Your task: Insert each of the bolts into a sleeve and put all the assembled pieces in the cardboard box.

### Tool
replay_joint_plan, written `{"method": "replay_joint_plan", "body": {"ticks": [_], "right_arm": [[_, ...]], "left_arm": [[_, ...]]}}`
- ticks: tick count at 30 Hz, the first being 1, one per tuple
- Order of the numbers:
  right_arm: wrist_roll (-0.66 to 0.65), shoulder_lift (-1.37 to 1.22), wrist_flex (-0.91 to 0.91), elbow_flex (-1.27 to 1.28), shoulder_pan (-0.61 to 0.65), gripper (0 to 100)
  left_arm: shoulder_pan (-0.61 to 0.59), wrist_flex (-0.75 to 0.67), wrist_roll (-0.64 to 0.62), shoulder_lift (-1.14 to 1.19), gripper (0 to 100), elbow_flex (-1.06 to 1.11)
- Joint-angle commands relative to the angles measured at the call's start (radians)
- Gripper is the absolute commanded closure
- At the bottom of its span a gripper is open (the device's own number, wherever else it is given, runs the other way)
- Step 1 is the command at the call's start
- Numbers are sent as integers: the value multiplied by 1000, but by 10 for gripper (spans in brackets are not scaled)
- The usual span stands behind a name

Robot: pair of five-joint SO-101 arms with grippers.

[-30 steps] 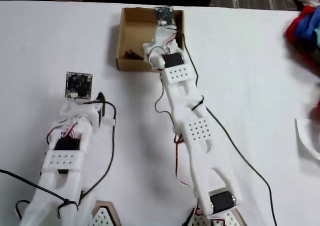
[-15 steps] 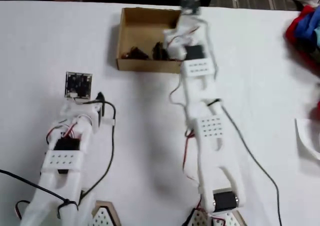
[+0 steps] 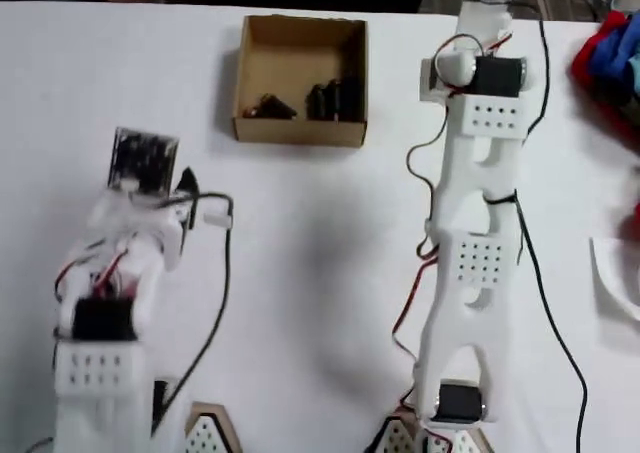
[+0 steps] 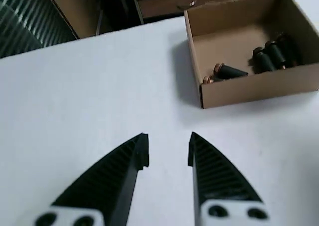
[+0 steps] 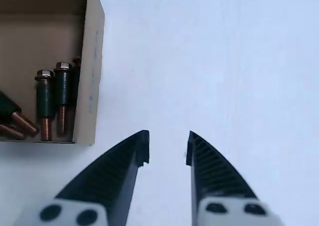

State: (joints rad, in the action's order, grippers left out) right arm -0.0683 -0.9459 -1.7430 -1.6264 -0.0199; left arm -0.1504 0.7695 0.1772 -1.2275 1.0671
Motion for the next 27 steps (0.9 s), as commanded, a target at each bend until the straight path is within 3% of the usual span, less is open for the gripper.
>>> {"method": "replay_joint_plan", "body": {"ticks": [1,9,17,22,27], "right_arm": [[-9,154,-27,-40,-58,889],[-9,412,-31,89,-176,890],[-8,886,-27,910,-173,890],[-8,1096,-13,1355,-168,890],[-8,1176,8,1533,-188,890]], "left_arm": [[3,31,9,-199,847,50],[3,190,11,-615,847,157],[-133,183,15,-595,846,150],[-213,187,249,-595,846,151],[-242,180,451,-595,846,151]]}}
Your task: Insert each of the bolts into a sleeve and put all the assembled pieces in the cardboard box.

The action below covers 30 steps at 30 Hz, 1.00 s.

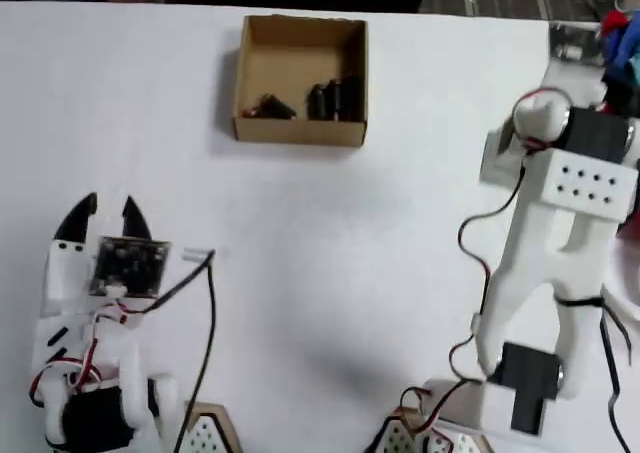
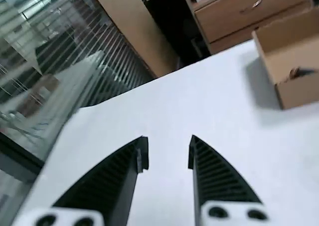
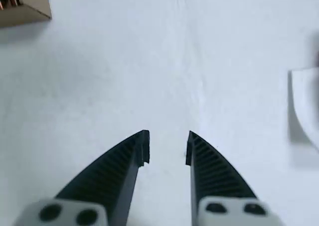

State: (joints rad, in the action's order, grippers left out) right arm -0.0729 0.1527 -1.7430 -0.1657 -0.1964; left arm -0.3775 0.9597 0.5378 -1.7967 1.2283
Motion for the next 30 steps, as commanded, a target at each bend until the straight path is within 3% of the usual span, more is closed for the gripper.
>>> {"method": "replay_joint_plan", "body": {"ticks": [1,9,18,21,30], "right_arm": [[-3,87,8,97,-12,890],[-12,196,8,285,18,890],[-78,483,18,540,117,889],[-81,601,73,652,114,888],[-81,972,344,1192,114,887]], "left_arm": [[-15,-9,104,-26,846,-10],[-12,-9,86,-26,849,53],[-9,-5,-324,-26,849,87],[-12,-2,-390,-26,849,87],[-8,250,-400,-26,849,87]]}}
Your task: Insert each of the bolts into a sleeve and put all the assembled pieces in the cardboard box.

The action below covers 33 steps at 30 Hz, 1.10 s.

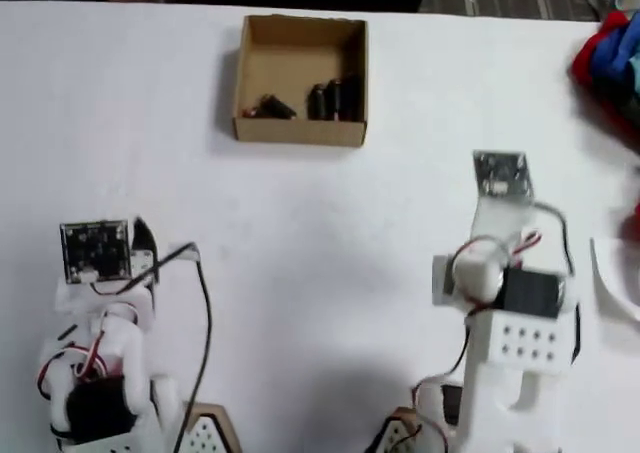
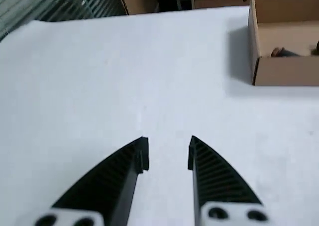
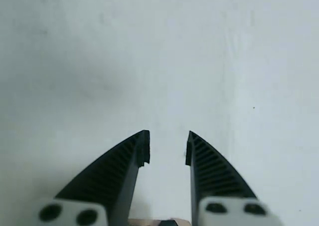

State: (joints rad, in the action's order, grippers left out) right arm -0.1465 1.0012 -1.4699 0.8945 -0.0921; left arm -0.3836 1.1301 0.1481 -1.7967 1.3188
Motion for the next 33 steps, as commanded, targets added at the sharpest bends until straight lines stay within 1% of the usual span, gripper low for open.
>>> {"method": "replay_joint_plan", "body": {"ticks": [1,4,8,12,17,20,22,24,30,33], "right_arm": [[-8,174,88,176,10,887],[-5,334,114,278,12,887],[-8,570,116,419,16,887],[-8,809,99,566,10,887],[-2,754,142,617,10,886],[-6,766,160,680,16,886],[-6,788,180,752,10,886],[-3,799,200,802,10,889],[-2,796,200,798,15,889],[-2,796,200,798,15,889]], "left_arm": [[-2,107,-11,-26,849,-4],[15,164,-12,-26,849,2],[107,253,-12,-26,849,42],[170,281,-12,-26,849,62],[172,279,-12,-26,847,79],[173,249,-17,-26,848,170],[167,215,-52,-26,849,205],[167,212,-87,-26,849,203],[173,203,-210,-26,849,214],[172,184,-261,-26,849,298]]}}
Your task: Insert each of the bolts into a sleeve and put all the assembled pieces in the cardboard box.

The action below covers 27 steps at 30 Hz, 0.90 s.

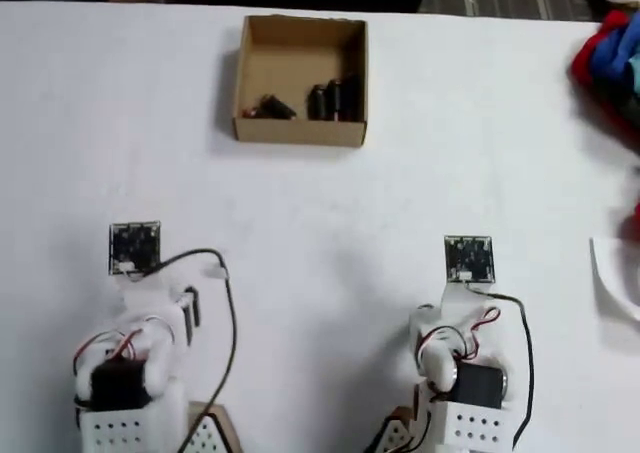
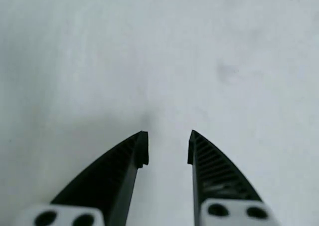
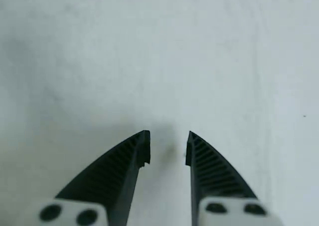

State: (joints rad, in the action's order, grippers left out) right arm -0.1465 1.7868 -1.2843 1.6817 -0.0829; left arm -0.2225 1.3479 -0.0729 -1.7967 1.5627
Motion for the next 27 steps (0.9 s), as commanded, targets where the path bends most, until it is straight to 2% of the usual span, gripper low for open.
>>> {"method": "replay_joint_plan", "body": {"ticks": [1,27], "right_arm": [[-2,10,15,11,5,889],[-3,10,15,11,5,889]], "left_arm": [[9,-49,-37,-26,849,108],[6,-69,-40,-15,849,131]]}}
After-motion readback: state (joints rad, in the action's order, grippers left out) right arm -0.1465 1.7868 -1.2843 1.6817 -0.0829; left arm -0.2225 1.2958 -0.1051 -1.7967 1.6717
